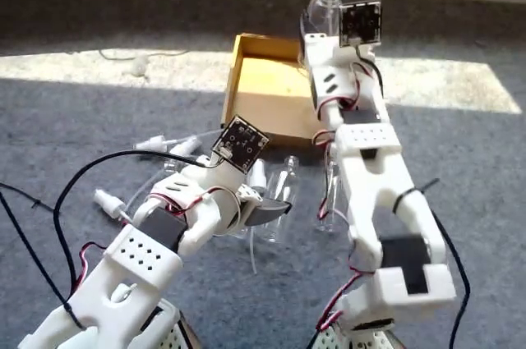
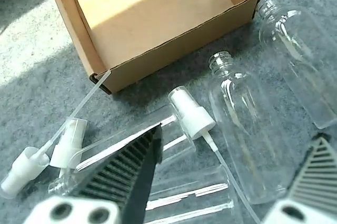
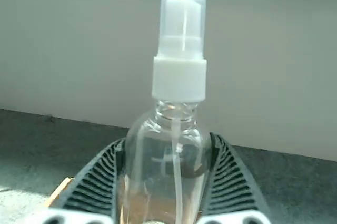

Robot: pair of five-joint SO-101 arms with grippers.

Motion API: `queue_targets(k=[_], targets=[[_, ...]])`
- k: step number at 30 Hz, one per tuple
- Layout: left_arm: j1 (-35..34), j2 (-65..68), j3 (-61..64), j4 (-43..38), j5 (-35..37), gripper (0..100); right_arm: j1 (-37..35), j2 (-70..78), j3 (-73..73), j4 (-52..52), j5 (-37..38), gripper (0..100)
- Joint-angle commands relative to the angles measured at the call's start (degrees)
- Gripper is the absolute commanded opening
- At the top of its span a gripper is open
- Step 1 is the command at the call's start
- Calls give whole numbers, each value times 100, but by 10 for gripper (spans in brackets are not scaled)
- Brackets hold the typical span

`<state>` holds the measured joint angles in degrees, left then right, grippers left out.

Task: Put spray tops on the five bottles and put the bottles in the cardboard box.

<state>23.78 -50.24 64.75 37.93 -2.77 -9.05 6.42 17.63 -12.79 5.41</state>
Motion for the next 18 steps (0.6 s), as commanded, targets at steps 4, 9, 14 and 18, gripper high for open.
queue_targets(k=[4,9,14,18], targets=[[66,-13,-40,-105,-9,382,180,1411,-1613,-189,26,4],[66,-13,-40,-105,-9,382,198,2070,-1789,-198,26,4],[66,-13,-40,-105,-9,382,207,2431,-1798,-532,26,4],[66,-13,-40,-105,-9,382,207,2484,-1754,-1007,53,4]])
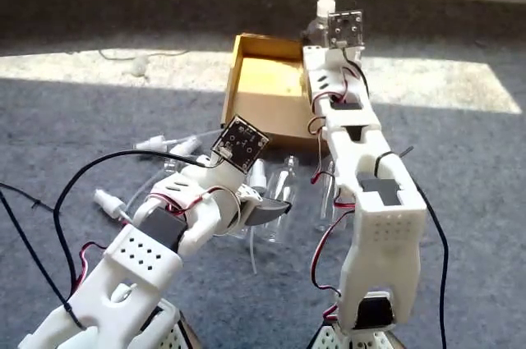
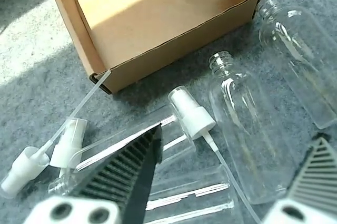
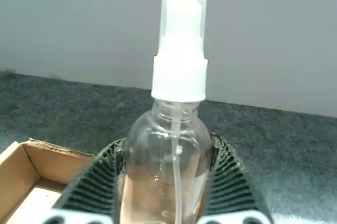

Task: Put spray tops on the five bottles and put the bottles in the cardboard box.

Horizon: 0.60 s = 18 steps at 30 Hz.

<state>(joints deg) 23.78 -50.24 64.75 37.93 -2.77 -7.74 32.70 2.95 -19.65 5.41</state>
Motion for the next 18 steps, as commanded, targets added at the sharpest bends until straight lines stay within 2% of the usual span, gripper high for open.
queue_targets(k=[1,18], targets=[[66,-13,-40,-105,-9,382,75,-145,-286,-338,53,4],[66,-13,-31,-105,-9,382,145,-119,-286,-347,26,4]])
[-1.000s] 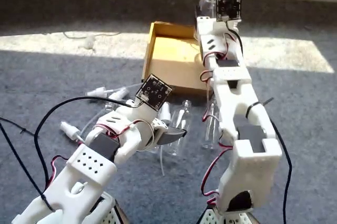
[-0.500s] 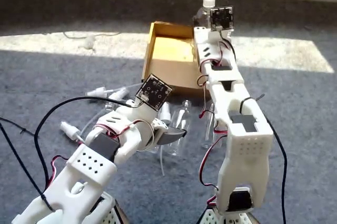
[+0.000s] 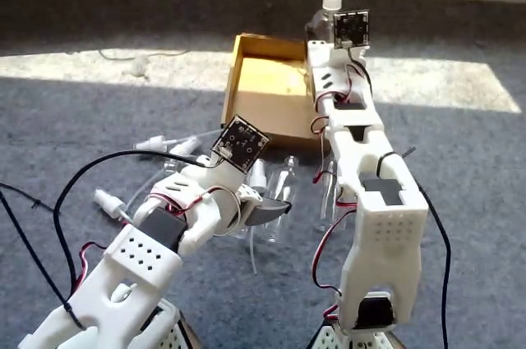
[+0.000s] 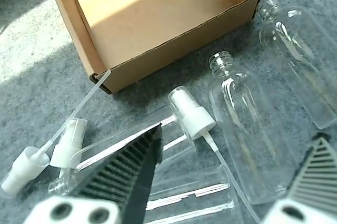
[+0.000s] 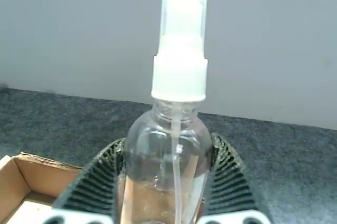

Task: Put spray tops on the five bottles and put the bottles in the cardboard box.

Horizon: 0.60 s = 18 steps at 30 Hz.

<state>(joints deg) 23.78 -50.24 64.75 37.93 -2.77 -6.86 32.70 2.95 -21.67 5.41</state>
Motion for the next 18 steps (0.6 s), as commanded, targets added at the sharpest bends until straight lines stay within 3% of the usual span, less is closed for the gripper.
queue_targets(k=[1,5,10,18], targets=[[66,-13,-31,-105,-9,382,57,-119,-286,-145,26,4],[66,-13,-31,-105,-9,382,57,-119,-286,-145,26,15],[66,-13,-31,-105,-9,382,48,-119,-268,-145,18,145],[66,-13,-31,-105,-9,382,31,-119,-224,-136,44,146]])
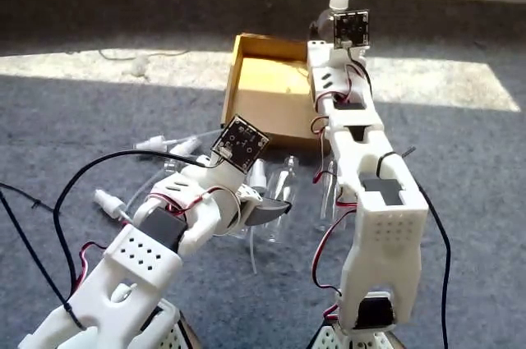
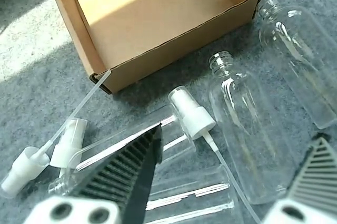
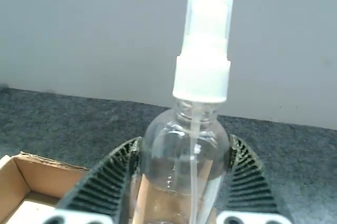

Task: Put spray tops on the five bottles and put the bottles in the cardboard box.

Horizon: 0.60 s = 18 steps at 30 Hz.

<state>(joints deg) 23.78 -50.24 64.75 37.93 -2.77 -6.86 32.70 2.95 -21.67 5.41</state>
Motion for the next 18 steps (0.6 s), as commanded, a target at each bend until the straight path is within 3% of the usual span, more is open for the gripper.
queue_targets(k=[1,18], targets=[[57,-13,-31,-105,-9,382,-4,-127,-171,-136,62,146],[31,-13,-31,-105,-9,382,13,470,-48,-145,79,146]])
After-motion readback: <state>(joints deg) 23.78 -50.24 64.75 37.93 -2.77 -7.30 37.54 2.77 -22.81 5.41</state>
